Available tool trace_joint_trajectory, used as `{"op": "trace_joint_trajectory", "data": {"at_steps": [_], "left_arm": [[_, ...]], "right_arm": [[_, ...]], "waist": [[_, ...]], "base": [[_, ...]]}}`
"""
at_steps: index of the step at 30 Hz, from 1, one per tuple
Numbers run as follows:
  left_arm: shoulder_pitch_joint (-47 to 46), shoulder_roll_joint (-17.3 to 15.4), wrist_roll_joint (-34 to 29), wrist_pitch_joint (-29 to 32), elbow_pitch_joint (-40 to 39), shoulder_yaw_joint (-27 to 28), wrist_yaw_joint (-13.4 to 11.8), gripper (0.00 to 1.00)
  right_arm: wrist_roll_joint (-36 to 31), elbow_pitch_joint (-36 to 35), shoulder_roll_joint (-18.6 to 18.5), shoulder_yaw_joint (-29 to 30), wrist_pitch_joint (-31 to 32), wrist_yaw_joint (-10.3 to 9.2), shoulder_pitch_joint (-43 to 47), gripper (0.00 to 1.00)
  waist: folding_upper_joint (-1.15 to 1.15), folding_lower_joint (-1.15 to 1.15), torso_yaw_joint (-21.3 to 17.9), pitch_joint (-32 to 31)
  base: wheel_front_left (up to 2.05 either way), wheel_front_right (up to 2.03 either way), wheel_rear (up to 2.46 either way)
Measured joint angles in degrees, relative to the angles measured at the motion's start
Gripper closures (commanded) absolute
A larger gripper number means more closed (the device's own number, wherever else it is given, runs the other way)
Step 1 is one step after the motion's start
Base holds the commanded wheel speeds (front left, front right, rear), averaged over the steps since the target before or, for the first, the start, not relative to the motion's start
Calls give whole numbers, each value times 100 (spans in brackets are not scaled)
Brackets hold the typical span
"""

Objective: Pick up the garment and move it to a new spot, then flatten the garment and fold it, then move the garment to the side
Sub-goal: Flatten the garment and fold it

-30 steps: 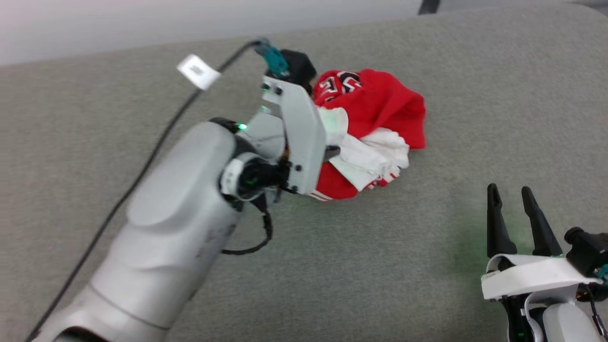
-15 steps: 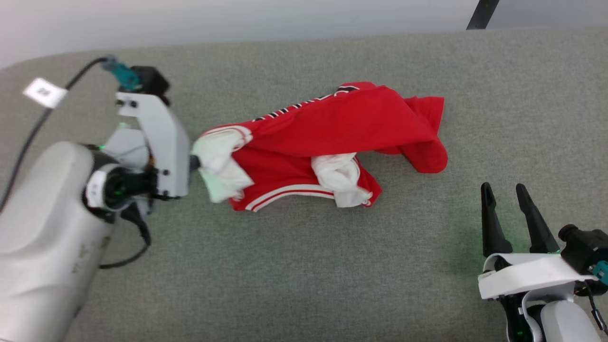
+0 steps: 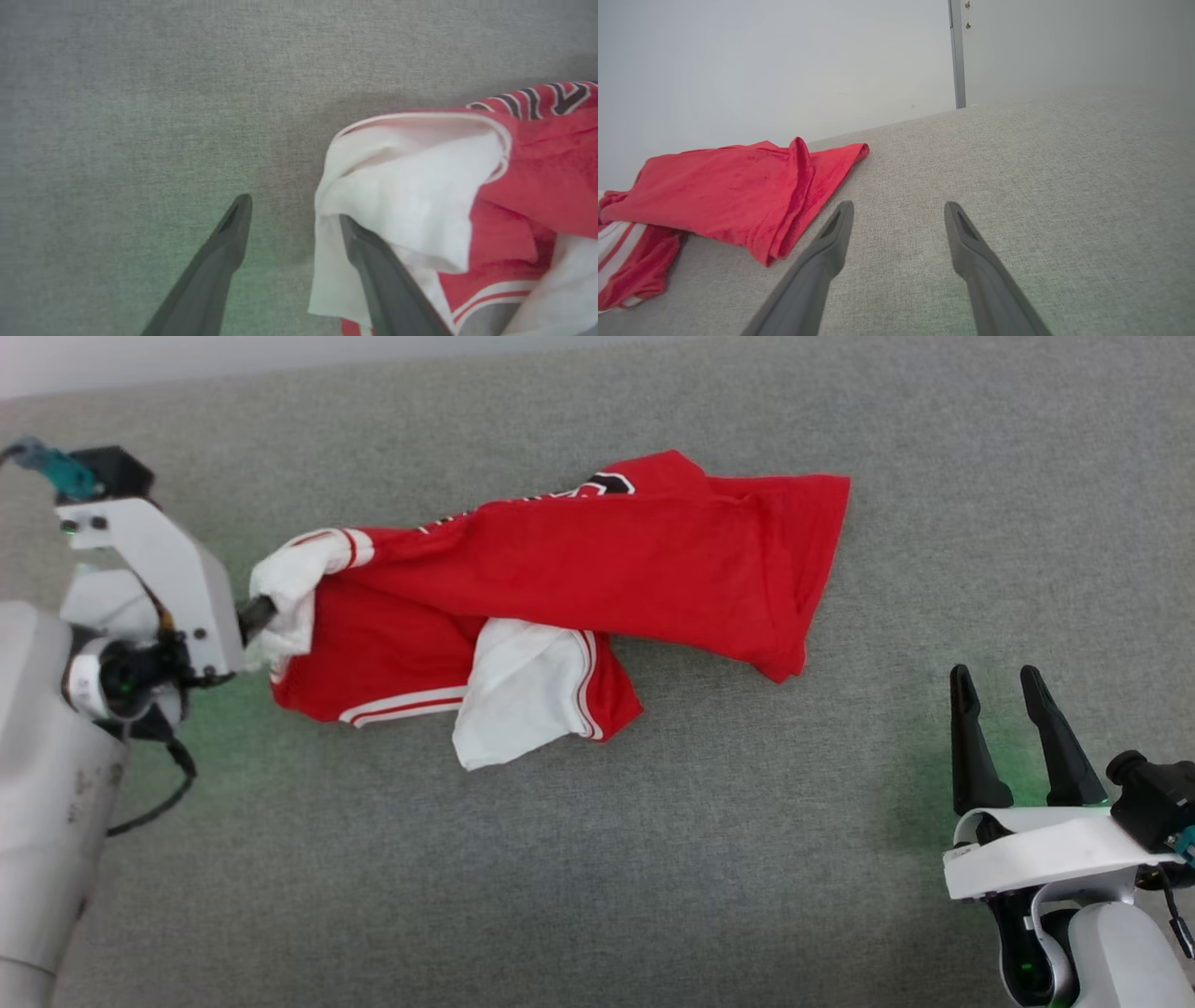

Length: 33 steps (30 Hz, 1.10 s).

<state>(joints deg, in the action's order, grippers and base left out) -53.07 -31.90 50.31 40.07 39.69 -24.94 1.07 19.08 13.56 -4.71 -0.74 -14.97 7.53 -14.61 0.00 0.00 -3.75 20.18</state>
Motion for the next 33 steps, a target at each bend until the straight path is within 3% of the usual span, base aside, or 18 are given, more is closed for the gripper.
{"op": "trace_joint_trajectory", "data": {"at_steps": [4,13,22,26,33], "left_arm": [[-168,-10,-103,-443,383,40,36,0],[-180,148,-281,-1616,715,-27,407,0],[820,427,-102,-2785,68,-18,568,0],[1499,530,-75,-3337,-531,27,487,0],[2788,708,-158,-4332,-1734,126,10,0]], "right_arm": [[-2,4,-21,-1,0,0,0,0],[-158,52,-372,-512,0,0,-2,0],[-174,-55,-1002,-1681,378,0,-255,0],[14,-270,-1396,-2246,910,0,-482,0],[427,-787,-2308,-3669,2145,0,-1209,0]], "waist": [[0,0,-12,30],[0,0,269,-209],[0,0,790,-604],[0,0,1090,-766],[0,0,1640,-995]], "base": [[0,0,0],[0,0,0],[0,0,0],[0,0,0],[0,0,0]]}}
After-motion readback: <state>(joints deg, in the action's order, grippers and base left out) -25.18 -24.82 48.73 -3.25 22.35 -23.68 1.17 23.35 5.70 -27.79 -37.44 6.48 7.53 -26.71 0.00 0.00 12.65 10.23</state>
